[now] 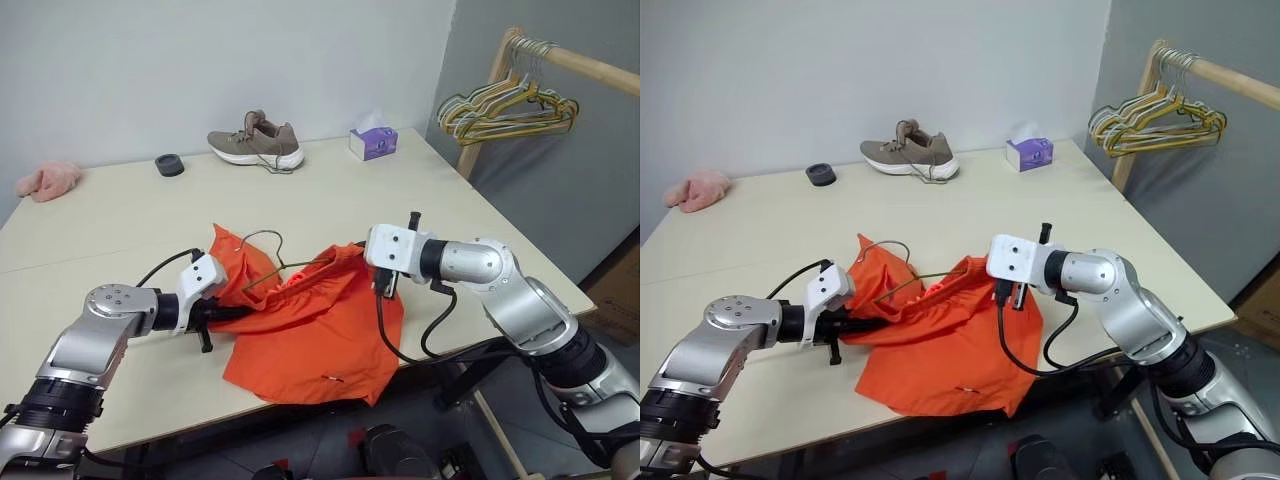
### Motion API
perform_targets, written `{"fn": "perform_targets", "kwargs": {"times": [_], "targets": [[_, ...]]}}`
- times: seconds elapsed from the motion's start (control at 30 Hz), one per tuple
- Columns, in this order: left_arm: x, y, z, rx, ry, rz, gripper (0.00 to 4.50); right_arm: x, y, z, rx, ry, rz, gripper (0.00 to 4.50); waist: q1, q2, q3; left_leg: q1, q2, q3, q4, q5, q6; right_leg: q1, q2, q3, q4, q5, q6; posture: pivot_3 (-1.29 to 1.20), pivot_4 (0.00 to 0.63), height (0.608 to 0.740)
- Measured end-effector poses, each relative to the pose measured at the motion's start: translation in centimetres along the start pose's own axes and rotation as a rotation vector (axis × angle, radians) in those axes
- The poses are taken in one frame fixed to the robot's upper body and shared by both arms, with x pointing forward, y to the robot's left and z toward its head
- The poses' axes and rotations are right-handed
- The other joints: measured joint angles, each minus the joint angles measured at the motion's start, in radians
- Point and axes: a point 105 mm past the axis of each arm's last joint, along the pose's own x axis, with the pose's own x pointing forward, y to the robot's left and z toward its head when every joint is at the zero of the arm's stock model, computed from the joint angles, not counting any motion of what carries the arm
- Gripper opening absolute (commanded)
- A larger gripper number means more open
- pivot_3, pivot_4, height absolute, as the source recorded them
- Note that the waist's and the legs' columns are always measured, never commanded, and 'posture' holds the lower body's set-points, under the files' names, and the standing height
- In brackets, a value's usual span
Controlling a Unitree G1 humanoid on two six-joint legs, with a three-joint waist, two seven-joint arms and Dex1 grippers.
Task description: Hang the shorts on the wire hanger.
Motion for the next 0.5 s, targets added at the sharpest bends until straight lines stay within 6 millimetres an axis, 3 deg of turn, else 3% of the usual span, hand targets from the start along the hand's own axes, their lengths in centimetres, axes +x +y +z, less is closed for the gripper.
{"fn": "perform_targets", "kwargs": {"times": [0.13, 0.4, 0.5], "targets": [[0.8, -0.9, 0.2, 0.007, -0.004, -0.036, 0.00, 0.6, 0.6, 0.4, 0.020, -0.022, 0.031, 0.96, -0.003, 0.000, 0.000, 0.000, 0.000, 0.000, 0.000, 0.000, 0.000, 0.000, 0.000, 0.000, 0.000, 0.000, 0.000, -0.26, 0.013, 0.740], [1.2, -1.9, 0.2, 0.022, 0.002, -0.081, 0.00, -2.0, 0.7, -1.2, 0.091, 0.052, 0.104, 3.76, -0.005, 0.000, 0.000, 0.001, 0.000, -0.001, 0.000, 0.000, 0.000, 0.001, 0.000, -0.001, 0.000, 0.000, 0.000, -0.27, 0.015, 0.740], [1.3, -2.0, 0.2, 0.027, 0.003, -0.084, 0.00, -2.7, 1.7, -2.1, 0.121, 0.092, 0.168, 3.76, -0.007, 0.000, 0.000, 0.001, 0.000, 0.000, 0.000, 0.000, 0.000, 0.001, 0.000, 0.000, 0.000, 0.000, 0.000, -0.28, 0.013, 0.740]]}}
